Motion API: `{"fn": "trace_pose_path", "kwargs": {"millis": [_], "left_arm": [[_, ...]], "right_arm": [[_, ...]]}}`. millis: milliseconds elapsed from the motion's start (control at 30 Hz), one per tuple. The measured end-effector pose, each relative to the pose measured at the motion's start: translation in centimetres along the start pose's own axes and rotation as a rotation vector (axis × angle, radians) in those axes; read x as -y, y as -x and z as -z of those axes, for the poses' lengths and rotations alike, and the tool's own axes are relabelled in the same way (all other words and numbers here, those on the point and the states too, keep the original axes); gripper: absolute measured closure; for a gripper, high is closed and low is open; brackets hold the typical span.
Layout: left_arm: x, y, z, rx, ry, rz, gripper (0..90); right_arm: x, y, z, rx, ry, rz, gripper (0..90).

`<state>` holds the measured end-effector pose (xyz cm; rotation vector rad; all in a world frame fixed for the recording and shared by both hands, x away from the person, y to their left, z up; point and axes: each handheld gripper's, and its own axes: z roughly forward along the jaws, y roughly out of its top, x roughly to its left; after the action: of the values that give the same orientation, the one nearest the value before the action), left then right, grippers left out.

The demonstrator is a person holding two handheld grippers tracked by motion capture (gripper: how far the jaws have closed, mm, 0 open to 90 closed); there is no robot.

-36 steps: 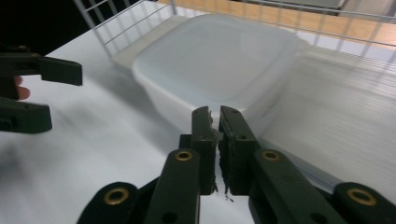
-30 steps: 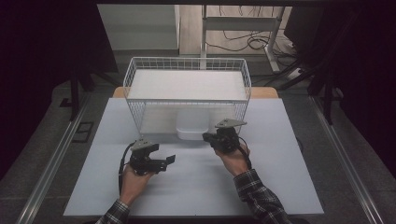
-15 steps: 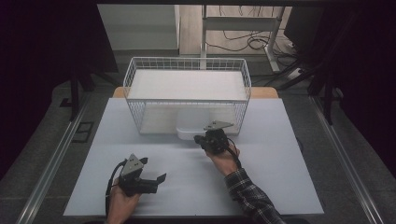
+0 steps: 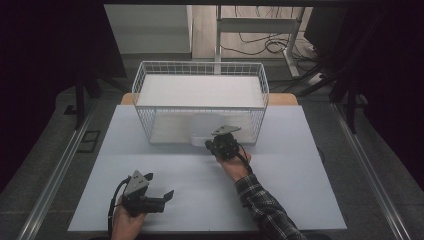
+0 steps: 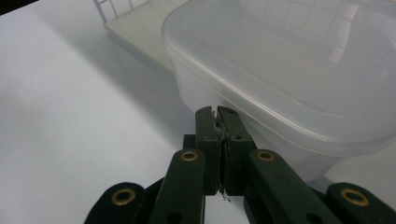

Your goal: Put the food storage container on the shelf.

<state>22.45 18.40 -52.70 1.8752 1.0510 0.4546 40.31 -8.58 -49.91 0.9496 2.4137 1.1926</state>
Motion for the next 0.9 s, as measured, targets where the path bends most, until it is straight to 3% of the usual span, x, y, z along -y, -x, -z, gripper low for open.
{"fn": "trace_pose_path", "kwargs": {"millis": [467,900], "left_arm": [[0.0,-0.1,-0.1,0.013,0.011,0.006,5.3],[0.0,-0.2,-0.2,0.029,0.006,0.020,6.0]], "right_arm": [[-1.2,1.1,-1.2,0.018,-0.001,0.021,87.5],[-1.8,1.8,-2.1,0.027,-0.008,0.005,87.4]]}}
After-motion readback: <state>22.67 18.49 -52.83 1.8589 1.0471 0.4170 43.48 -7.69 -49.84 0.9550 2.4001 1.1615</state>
